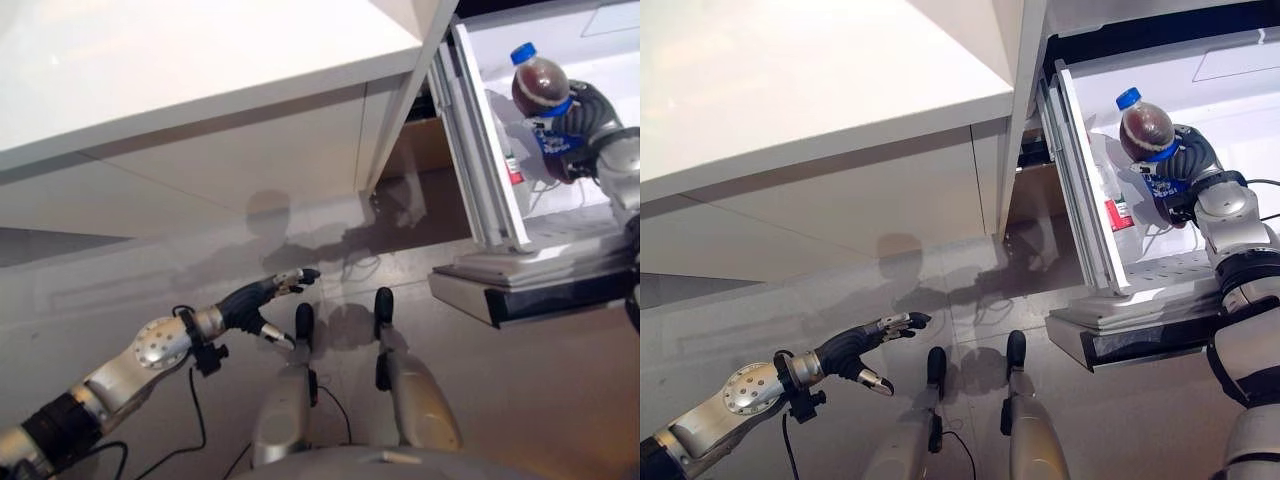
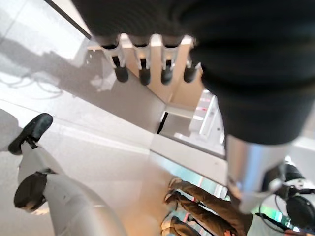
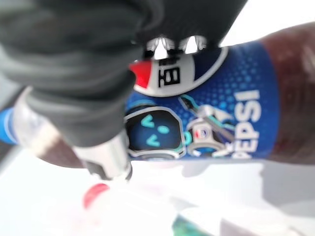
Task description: Take the drinks into the refrigerator
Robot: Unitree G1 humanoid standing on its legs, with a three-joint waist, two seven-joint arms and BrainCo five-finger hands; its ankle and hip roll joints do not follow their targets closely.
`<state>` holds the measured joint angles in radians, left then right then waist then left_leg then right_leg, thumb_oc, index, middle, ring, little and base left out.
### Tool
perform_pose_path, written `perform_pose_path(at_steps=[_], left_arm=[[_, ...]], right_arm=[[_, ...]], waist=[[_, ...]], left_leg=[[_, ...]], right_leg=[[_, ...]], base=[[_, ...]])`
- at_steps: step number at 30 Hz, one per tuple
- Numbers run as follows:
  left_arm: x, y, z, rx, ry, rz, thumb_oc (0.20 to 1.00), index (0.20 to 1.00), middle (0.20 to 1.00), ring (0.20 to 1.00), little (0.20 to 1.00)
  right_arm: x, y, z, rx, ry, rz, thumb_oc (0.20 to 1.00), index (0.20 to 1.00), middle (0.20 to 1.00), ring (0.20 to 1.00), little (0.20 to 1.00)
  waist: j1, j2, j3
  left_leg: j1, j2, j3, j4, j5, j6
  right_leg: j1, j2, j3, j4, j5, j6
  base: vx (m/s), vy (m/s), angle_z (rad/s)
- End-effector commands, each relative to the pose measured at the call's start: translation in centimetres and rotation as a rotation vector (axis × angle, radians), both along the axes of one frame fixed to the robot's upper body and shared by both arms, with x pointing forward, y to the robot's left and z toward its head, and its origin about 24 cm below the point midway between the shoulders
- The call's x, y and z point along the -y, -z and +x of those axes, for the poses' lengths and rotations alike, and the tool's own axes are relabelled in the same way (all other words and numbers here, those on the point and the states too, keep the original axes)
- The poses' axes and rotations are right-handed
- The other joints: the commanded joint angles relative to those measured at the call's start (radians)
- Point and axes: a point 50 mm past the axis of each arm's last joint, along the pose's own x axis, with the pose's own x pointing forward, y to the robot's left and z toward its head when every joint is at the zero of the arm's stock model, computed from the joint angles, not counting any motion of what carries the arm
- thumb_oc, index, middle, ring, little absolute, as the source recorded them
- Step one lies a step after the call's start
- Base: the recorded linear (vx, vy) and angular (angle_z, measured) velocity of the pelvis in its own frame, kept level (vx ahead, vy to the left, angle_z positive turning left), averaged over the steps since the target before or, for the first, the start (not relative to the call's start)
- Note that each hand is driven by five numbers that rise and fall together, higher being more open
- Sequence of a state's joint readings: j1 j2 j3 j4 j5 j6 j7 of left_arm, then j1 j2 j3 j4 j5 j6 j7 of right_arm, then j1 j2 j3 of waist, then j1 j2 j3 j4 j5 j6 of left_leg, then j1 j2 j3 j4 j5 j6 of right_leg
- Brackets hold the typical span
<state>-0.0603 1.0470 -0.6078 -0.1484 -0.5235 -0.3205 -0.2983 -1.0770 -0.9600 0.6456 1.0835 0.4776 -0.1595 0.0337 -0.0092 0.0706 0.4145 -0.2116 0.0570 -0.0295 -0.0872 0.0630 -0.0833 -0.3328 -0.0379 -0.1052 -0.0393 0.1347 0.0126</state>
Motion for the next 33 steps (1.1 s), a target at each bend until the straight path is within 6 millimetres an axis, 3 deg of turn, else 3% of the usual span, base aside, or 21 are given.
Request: perform_pose_path(at_steps=[1, 22, 23, 24, 25, 33], left_arm=[[1.2, -1.4, -1.5, 0.059, 0.079, -0.050, 1.000, 1.000, 1.000, 1.000, 1.000], [1.7, -1.5, -1.5, 0.087, 0.082, -0.049, 1.000, 1.000, 1.000, 1.000, 1.000], [1.8, -1.5, -1.5, 0.087, 0.082, -0.052, 1.000, 1.000, 1.000, 1.000, 1.000], [1.8, -1.6, -1.5, 0.087, 0.082, -0.052, 1.000, 1.000, 1.000, 1.000, 1.000], [1.8, -1.6, -1.4, 0.089, 0.083, -0.052, 1.000, 1.000, 1.000, 1.000, 1.000], [1.6, -1.5, -1.4, 0.090, 0.067, -0.055, 1.000, 1.000, 1.000, 1.000, 1.000]], right_arm=[[1.2, -2.8, -0.7, 0.086, 0.057, -0.098, 0.200, 0.200, 0.200, 0.200, 0.200], [-0.2, -3.1, 0.6, 0.077, 0.098, -0.143, 0.200, 0.200, 0.200, 0.200, 0.200], [-0.1, -3.0, 0.6, 0.074, 0.102, -0.139, 0.307, 0.307, 0.307, 0.307, 0.307], [-0.1, -3.0, 0.6, 0.074, 0.102, -0.139, 0.507, 0.507, 0.507, 0.507, 0.507], [-0.1, -3.1, 0.6, 0.077, 0.105, -0.135, 1.000, 1.000, 1.000, 1.000, 1.000], [-0.6, -3.7, 0.9, 0.102, 0.115, -0.140, 1.000, 1.000, 1.000, 1.000, 1.000]], waist=[[-0.020, -0.036, -0.002], [-0.028, -0.017, 0.018], [-0.028, -0.017, 0.018], [-0.028, -0.017, 0.018], [-0.028, -0.016, 0.018], [-0.029, -0.012, 0.016]], left_leg=[[-0.022, -0.042, -0.032, 0.000, 0.043, 0.023], [-0.028, -0.041, -0.028, 0.000, 0.033, 0.024], [-0.028, -0.041, -0.028, 0.000, 0.033, 0.024], [-0.028, -0.041, -0.028, 0.000, 0.033, 0.024], [-0.027, -0.042, -0.028, 0.000, 0.032, 0.024], [-0.023, -0.040, -0.028, 0.000, 0.028, 0.024]], right_leg=[[-0.055, 0.018, -0.050, 0.197, -0.130, 0.038], [-0.086, 0.020, -0.036, 0.215, -0.135, 0.037], [-0.087, 0.019, -0.036, 0.216, -0.135, 0.037], [-0.087, 0.019, -0.036, 0.216, -0.135, 0.037], [-0.087, 0.019, -0.037, 0.217, -0.135, 0.037], [-0.089, 0.018, -0.037, 0.223, -0.140, 0.037]], base=[[0.00, 0.000, 0.00], [0.00, 0.000, 0.00], [0.00, 0.000, 0.00], [0.00, 0.000, 0.00], [0.00, 0.000, 0.00], [0.00, 0.000, 0.00]])
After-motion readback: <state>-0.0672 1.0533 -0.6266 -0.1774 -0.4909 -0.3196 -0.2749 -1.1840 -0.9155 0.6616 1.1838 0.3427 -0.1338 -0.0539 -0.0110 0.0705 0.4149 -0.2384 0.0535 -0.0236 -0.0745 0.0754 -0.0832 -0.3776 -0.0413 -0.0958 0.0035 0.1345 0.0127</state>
